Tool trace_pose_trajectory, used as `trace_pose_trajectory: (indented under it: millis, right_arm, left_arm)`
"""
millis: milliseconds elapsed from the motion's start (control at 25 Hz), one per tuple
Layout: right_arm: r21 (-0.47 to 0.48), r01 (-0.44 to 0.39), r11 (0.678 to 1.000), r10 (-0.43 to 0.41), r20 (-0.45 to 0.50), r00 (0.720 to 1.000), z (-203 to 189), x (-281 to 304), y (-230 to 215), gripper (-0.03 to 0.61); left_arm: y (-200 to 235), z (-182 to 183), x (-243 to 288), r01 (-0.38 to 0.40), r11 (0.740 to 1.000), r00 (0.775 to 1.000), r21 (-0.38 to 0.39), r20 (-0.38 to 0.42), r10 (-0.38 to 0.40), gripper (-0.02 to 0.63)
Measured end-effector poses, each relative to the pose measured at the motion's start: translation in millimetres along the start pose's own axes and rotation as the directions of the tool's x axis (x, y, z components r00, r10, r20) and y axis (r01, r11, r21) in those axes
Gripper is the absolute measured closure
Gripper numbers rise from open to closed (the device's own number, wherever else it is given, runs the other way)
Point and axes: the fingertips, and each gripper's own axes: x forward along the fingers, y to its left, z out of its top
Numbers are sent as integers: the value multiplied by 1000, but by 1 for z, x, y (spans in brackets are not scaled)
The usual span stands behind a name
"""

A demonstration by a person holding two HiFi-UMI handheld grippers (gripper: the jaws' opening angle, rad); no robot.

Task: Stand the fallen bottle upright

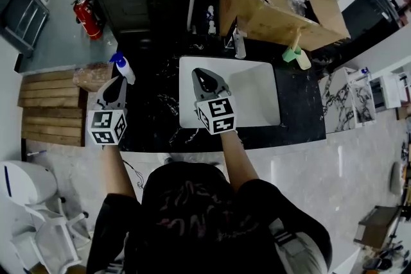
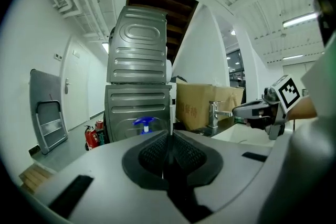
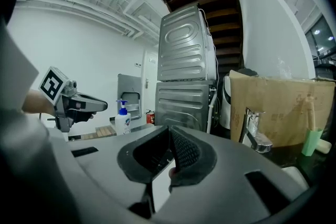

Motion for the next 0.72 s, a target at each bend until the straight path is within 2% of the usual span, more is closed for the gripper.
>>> trace_pose_trajectory:
  millis: [200,480,720]
  right_arm:
    - [-2,5,1000,-5,12,1000,4,-8,-6,565]
    - [-7,4,1000,-4,23,1000,7,-17,-15,565]
    - [1,1,1000,-1,34,999,11,-26,-28,565]
  left_arm:
    - [-12,4,-5,-10,1000,1000,10,11,10,589]
    - [-18,13,-12,-59,998,997,-32,44,61,597]
    - [-27,24,-15,-87,996,995,-23,55,88,597]
